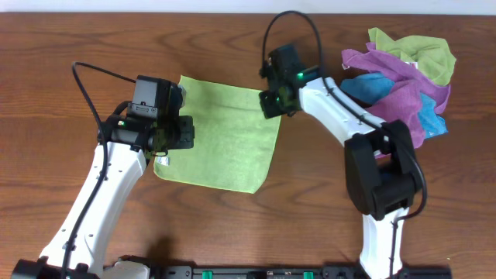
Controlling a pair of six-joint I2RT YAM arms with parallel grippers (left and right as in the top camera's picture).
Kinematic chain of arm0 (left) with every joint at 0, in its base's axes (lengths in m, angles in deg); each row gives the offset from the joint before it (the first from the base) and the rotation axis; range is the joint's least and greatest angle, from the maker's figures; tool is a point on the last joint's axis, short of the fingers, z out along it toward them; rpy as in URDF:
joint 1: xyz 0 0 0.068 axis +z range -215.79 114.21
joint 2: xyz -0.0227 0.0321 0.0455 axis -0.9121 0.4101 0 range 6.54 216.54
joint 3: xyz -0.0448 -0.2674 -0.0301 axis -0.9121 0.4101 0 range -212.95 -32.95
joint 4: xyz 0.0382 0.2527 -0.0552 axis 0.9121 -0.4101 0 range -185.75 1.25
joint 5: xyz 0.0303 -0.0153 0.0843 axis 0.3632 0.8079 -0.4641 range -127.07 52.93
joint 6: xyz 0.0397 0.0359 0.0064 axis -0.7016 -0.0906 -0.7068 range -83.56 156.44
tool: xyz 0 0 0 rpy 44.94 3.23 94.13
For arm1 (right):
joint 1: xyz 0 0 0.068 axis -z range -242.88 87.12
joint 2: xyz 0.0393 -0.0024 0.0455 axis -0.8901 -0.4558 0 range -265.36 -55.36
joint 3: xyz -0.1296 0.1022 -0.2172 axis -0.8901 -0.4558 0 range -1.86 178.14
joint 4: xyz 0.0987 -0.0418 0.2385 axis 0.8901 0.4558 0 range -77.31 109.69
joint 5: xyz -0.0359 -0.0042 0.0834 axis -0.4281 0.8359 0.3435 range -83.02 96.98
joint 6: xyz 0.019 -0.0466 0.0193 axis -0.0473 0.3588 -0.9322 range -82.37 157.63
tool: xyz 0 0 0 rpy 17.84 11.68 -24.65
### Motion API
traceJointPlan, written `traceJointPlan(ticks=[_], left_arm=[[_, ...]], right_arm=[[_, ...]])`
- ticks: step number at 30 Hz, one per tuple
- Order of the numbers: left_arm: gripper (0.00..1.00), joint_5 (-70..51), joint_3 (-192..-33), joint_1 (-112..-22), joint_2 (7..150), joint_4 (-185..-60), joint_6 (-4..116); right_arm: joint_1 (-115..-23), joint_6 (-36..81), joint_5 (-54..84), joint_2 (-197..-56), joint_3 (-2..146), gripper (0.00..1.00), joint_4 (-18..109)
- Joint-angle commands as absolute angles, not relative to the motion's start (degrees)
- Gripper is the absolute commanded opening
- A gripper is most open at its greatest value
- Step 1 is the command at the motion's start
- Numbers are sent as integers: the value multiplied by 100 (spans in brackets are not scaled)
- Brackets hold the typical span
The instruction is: Fold the cloth
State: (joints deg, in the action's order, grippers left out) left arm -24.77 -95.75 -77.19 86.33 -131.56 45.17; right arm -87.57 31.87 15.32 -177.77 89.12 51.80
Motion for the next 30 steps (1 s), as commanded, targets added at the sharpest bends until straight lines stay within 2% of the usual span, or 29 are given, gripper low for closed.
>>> traceJointPlan(ticks=[1, 16, 30], left_arm=[[6, -2571, -9595, -7695, 8681, -13129, 4412], [6, -2565, -9595, -7695, 8712, -13116, 4416], [6, -2569, -9383, -7695, 9151, -12996, 4441]], right_arm=[[-8891, 3367, 1446, -17727, 8857, 1, 5202], [-8910, 3434, 1317, -18367, 8800, 1, 5381], [-8436, 3382, 701, -18699, 9015, 1, 4704]])
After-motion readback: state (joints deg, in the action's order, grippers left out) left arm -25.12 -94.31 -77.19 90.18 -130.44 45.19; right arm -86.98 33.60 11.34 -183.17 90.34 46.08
